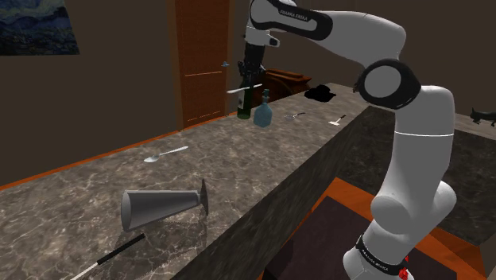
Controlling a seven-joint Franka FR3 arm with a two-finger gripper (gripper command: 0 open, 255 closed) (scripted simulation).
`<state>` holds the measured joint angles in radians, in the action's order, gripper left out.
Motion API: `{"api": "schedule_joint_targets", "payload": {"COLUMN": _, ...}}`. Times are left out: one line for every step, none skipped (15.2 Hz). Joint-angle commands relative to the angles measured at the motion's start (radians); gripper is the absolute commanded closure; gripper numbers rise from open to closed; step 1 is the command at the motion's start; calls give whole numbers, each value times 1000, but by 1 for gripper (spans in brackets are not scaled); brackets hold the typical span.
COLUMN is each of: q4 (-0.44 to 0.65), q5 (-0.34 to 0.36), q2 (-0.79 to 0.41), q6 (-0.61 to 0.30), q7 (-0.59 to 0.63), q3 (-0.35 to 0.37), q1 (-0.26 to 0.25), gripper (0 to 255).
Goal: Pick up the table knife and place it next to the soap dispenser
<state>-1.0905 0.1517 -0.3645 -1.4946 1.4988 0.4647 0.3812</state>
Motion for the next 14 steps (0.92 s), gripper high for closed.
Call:
{"api": "schedule_joint_targets", "payload": {"q4": 46, "q5": 6, "q2": -30, "q6": 17, "q7": -38, "q3": -12, "q1": 17, "gripper": 255}}
{"api": "schedule_joint_targets", "payload": {"q4": 76, "q5": 11, "q2": -49, "q6": 28, "q7": -56, "q3": -18, "q1": 24, "gripper": 255}}
{"api": "schedule_joint_targets", "payload": {"q4": 109, "q5": 16, "q2": -70, "q6": 40, "q7": -75, "q3": -24, "q1": 31, "gripper": 255}}
{"api": "schedule_joint_targets", "payload": {"q4": 148, "q5": 22, "q2": -94, "q6": 55, "q7": -94, "q3": -31, "q1": 35, "gripper": 255}}
{"api": "schedule_joint_targets", "payload": {"q4": 192, "q5": 29, "q2": -121, "q6": 72, "q7": -113, "q3": -38, "q1": 39, "gripper": 255}}
{"api": "schedule_joint_targets", "payload": {"q4": 242, "q5": 37, "q2": -151, "q6": 92, "q7": -131, "q3": -44, "q1": 40, "gripper": 255}}
{"api": "schedule_joint_targets", "payload": {"q4": 200, "q5": 30, "q2": -135, "q6": 66, "q7": -131, "q3": -43, "q1": 50, "gripper": 255}}
{"api": "schedule_joint_targets", "payload": {"q4": 161, "q5": 24, "q2": -120, "q6": 43, "q7": -131, "q3": -41, "q1": 59, "gripper": 255}}
{"api": "schedule_joint_targets", "payload": {"q4": 126, "q5": 19, "q2": -107, "q6": 20, "q7": -131, "q3": -40, "q1": 68, "gripper": 255}}
{"api": "schedule_joint_targets", "payload": {"q4": 93, "q5": 15, "q2": -96, "q6": -1, "q7": -131, "q3": -39, "q1": 75, "gripper": 255}}
{"api": "schedule_joint_targets", "payload": {"q4": 63, "q5": 11, "q2": -86, "q6": -21, "q7": -131, "q3": -39, "q1": 81, "gripper": 255}}
{"api": "schedule_joint_targets", "payload": {"q4": 34, "q5": 7, "q2": -77, "q6": -41, "q7": -131, "q3": -38, "q1": 87, "gripper": 255}}
{"api": "schedule_joint_targets", "payload": {"q4": 7, "q5": 4, "q2": -68, "q6": -59, "q7": -132, "q3": -38, "q1": 93, "gripper": 255}}
{"api": "schedule_joint_targets", "payload": {"q4": -18, "q5": 0, "q2": -61, "q6": -78, "q7": -132, "q3": -37, "q1": 98, "gripper": 255}}
